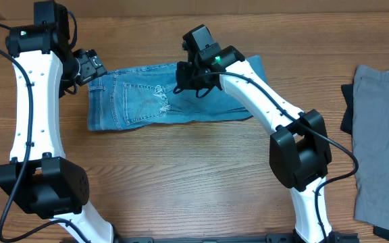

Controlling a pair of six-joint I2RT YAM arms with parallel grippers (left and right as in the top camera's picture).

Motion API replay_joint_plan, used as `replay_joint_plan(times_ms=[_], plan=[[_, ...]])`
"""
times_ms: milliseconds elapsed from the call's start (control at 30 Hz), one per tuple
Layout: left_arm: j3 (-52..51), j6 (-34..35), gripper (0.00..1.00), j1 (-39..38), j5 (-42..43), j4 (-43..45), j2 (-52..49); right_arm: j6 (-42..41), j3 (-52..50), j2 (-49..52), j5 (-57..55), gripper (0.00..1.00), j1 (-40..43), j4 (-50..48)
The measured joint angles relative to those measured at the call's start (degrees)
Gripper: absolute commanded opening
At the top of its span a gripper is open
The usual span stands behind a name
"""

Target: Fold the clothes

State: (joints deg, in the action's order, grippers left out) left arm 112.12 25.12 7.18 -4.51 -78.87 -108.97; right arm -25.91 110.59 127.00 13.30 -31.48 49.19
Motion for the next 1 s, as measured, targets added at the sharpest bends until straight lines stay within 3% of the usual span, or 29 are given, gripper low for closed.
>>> replay_joint_plan(times_ms=[267,633,1000], plan=[[0.0,0.0,1.0,0.0,0.0,0.0,0.0,0.1,-4.6,0.0,0.0,0.06,-1.7,1.2],[0.0,0.0,1.0,0.0,0.0,0.0,0.0,0.1,-17.8,0.1,0.0,0.09,-3.8,-13.4],[0.0,0.0,1.0,0.0,0.0,0.0,0.0,0.4,-17.1,-5.2,1.2,0.1,-0.4,-5.1]])
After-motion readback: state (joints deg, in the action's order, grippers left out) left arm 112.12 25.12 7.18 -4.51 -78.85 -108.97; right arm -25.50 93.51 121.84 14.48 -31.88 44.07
